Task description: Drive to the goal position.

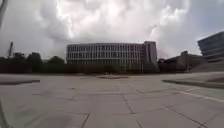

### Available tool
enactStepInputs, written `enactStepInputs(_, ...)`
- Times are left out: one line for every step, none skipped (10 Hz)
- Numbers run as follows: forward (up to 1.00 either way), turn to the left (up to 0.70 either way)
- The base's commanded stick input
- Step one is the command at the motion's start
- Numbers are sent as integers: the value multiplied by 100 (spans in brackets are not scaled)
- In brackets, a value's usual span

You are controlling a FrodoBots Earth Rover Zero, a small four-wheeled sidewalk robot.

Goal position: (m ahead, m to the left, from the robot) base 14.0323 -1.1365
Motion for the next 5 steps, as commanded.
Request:
enactStepInputs(70, 0)
enactStepInputs(70, 0)
enactStepInputs(70, -1)
enactStepInputs(70, -7)
enactStepInputs(70, -16)
